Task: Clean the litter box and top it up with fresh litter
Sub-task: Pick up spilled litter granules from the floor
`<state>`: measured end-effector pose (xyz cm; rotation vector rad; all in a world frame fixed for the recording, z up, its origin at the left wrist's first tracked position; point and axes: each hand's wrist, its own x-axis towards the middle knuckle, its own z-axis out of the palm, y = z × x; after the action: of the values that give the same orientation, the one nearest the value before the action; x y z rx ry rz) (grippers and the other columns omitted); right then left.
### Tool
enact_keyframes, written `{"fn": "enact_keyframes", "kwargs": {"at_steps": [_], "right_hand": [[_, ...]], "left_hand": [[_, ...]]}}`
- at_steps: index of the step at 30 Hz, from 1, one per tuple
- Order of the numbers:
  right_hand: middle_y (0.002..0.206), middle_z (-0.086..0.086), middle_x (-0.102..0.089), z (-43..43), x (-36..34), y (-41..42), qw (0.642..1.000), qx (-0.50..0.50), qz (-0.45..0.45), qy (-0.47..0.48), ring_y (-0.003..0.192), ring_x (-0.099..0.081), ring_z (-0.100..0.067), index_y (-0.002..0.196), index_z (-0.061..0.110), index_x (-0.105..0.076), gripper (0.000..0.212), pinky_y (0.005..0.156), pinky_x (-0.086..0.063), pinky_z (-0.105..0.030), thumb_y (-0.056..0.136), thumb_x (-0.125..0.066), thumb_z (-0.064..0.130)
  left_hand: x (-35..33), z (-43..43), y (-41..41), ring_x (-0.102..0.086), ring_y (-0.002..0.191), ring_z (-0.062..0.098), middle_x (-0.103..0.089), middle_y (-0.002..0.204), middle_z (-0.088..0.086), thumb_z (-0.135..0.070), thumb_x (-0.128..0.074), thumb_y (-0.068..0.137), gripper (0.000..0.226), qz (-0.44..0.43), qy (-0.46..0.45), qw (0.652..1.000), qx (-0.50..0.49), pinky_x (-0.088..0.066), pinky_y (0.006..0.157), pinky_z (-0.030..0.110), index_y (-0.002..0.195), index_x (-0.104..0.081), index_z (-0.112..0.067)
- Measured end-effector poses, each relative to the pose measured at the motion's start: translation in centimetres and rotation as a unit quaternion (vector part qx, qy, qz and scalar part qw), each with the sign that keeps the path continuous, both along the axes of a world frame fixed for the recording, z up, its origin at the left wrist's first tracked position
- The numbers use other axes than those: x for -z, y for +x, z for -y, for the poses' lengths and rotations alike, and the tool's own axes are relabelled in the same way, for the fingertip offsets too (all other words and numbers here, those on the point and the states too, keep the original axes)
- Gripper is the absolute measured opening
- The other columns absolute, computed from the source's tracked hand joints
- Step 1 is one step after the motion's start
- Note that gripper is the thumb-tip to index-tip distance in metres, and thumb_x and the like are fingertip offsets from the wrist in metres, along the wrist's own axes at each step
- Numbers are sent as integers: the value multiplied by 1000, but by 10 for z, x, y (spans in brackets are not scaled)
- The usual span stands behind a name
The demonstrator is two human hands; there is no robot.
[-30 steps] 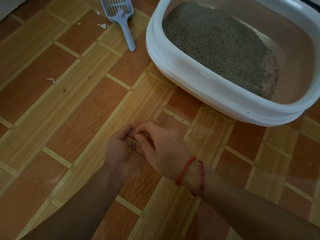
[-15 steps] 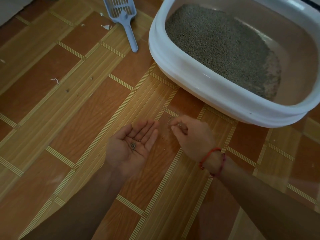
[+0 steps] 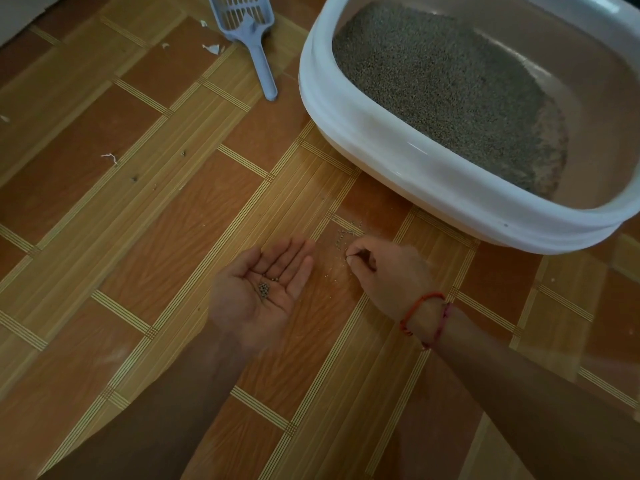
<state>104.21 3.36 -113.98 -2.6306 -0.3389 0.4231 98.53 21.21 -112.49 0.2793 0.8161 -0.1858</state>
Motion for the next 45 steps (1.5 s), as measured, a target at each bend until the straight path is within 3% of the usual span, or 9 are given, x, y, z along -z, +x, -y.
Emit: {"fn": "enact_keyframes", "kwargs": {"at_steps": [6,11,15,20,23,28,30,40,45], "right_hand": [[67,8,-60,0,0,-2,994,-71,52,-60,58,-55,-11,89,26,-58,17,50,-43,-27,99,-44,27],[57,10,-52,-10,-11,-8,995,-72,68,3,47,-46,-6,93,24,-55,14,46,-38,-25,99,-43,26],[63,10,-54,-35,-36,-26,989,-101,57,88,52,-51,-9,102,23,-52,17,50,-46,-31,100,-38,33],[77,3,-63,-56,-45,-42,981,-156,39,112,63,-61,-17,103,22,-51,25,56,-52,-42,98,-32,37],[76,4,-64,-56,-44,-41,977,-170,44,119,67,-61,-18,102,21,-57,21,57,-52,-42,96,-42,35],[61,20,-43,-32,-39,-20,984,-98,95,112,54,-41,0,98,25,-64,12,54,-43,-23,93,-56,32],[55,21,-39,-17,-29,-6,990,-55,91,92,48,-37,3,97,26,-65,12,50,-44,-25,94,-55,33],[80,17,-63,0,5,30,1000,10,10,24,71,-59,-3,99,33,-67,12,65,-53,-24,93,-57,36],[69,13,-61,-7,9,33,999,34,-12,35,61,-58,-5,97,35,-65,16,58,-51,-27,88,-61,47]], "left_hand": [[1,0,1,-73,102,35,-74,105,22,-22,-38,103,54,-1,5,1000,3,-58,87,48,79,-76,7],[1,-1,0,-72,103,35,-74,107,22,-22,-38,103,52,1,4,1000,6,-59,86,48,81,-76,7],[3,-3,0,-74,98,31,-75,100,20,-24,-36,103,54,12,-2,1000,10,-61,85,42,81,-76,5],[1,-2,-3,-73,104,27,-74,104,16,-28,-33,103,49,26,-19,998,52,-59,89,42,100,-70,4],[-2,-1,-2,-73,104,29,-75,105,17,-27,-35,103,51,21,-21,999,45,-61,82,44,94,-73,6],[-1,-6,1,-73,101,32,-74,105,21,-23,-38,103,52,9,0,1000,11,-60,84,44,82,-75,6],[-1,-7,2,-72,104,35,-73,109,23,-21,-40,103,50,0,-2,1000,-8,-60,84,47,81,-75,8],[-3,-5,4,-73,101,35,-74,105,21,-21,-39,104,53,-1,11,1000,-4,-60,85,47,79,-76,7],[-1,-5,3,-72,103,34,-74,106,21,-22,-38,104,53,0,10,1000,-5,-60,85,46,79,-76,7]]}}
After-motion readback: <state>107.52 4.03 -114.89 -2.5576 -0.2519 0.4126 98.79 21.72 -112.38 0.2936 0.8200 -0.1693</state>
